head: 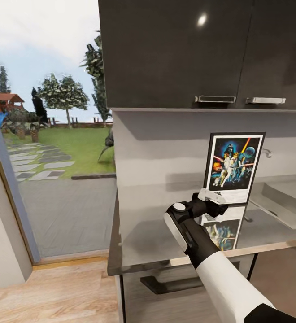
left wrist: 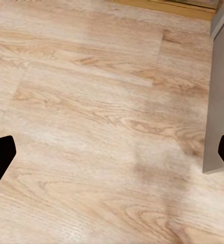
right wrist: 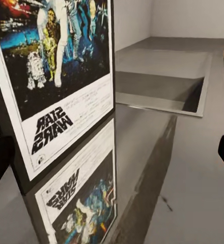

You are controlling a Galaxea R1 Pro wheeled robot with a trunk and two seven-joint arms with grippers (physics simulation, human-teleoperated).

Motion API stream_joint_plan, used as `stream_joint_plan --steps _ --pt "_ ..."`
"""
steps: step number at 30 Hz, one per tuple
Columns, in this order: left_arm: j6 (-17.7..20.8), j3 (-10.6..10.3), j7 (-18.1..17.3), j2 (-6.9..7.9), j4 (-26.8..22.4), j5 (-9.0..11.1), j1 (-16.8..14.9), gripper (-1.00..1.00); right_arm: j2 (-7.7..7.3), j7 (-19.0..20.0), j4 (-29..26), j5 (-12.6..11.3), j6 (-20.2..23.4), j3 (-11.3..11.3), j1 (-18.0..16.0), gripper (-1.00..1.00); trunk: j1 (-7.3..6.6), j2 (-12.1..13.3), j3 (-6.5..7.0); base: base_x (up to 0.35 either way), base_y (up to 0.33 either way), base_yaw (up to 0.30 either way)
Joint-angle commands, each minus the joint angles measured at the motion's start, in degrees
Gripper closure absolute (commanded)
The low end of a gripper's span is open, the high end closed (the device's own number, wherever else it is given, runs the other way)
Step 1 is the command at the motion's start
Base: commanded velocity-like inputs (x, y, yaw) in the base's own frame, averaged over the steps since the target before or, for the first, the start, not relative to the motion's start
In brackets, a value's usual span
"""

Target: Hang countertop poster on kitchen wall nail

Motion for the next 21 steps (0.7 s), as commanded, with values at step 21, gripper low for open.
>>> stream_joint_plan --steps 21 --pt "-0.09 -0.03 -0.02 0.01 -0.04 0.43 0.01 -1.0 -0.01 -0.26 0.09 -0.32 0.53 0.14 -0.06 -1.0 0.01 -0.04 -0.05 0.065 0.038 0.0"
